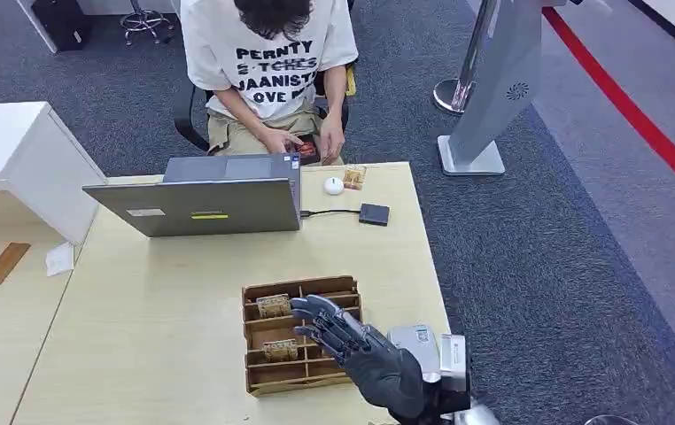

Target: Pass the card to the sensor for recognition and then transmit it.

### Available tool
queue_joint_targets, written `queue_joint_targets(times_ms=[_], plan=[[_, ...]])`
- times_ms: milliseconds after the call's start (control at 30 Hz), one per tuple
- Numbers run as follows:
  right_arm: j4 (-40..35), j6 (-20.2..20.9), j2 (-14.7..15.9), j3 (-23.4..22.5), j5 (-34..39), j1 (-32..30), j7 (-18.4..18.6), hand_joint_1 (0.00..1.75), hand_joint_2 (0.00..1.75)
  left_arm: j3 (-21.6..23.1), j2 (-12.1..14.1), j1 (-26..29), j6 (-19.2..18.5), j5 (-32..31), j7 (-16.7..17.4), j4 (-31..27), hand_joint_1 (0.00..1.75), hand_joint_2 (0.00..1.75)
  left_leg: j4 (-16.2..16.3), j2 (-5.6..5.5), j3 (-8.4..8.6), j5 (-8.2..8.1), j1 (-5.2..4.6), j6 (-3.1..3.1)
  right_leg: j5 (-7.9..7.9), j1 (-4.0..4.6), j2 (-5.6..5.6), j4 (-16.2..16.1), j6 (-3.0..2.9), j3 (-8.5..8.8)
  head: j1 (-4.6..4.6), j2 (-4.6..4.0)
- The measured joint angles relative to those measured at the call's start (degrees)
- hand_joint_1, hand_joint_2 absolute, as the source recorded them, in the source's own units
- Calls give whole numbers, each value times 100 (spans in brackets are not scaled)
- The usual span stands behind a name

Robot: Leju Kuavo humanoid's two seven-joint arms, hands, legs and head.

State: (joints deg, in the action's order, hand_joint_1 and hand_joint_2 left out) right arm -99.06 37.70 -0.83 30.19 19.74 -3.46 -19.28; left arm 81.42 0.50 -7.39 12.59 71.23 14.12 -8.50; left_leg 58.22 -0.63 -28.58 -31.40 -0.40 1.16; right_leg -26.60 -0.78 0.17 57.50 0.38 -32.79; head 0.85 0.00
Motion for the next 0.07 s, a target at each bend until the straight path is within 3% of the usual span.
queue_joint_targets(times_ms=[67], plan=[[0, 11, 15, 46, -20, -14, -9, 0, 0, -2, 0, 0, 11, 24, 2, 0, 0, 0, 0, 0, 0, 0, 0, 0, 0, 0, 0, 0, 0, 0, 0, 0]])
